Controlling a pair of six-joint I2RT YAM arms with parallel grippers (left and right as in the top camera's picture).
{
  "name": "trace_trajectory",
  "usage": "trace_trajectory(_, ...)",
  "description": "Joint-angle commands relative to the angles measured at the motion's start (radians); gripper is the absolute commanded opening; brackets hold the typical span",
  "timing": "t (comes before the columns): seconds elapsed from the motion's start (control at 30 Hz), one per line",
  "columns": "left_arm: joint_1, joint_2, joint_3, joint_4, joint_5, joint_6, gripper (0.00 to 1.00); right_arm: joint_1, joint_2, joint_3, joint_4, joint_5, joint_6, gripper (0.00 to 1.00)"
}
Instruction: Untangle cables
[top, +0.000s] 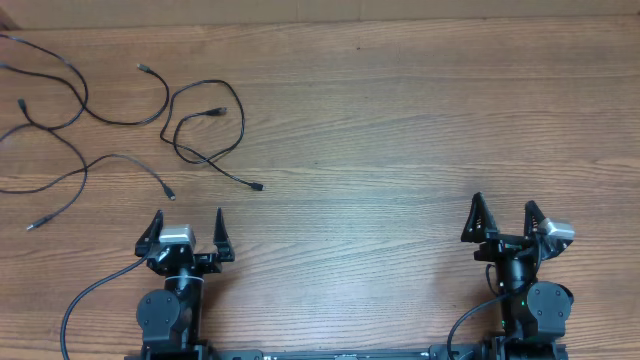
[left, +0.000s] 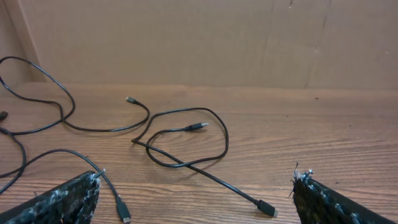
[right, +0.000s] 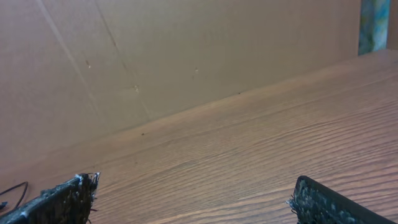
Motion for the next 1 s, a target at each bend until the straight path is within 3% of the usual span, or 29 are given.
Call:
trace_trajectory(0.0, 0.005, -0.009, -0.006, 0.002, 0.007, 0.016, 0.99, -0.003, -0.010, -0.011, 0.005, -0.001, -0.007, 1.00)
trace_trajectory(0.3, 0.005, -0.009, -0.006, 0.002, 0.007, 0.016, 0.99, -0.007, -0.010, -0.011, 0.005, -0.018, -0.013, 1.00)
trace_trajectory(0.43, 0.005, -0.009, -0.006, 0.002, 0.007, 0.016, 0.99, -0.007, -0.010, -0.011, 0.010, -0.062, -0.122, 1.00)
trace_trajectory(0.97, 0.005, -0.009, -0.006, 0.002, 0.006, 0.016, 1.00, -0.007, -0.010, -0.011, 0.010, -0.061, -0.116, 1.00)
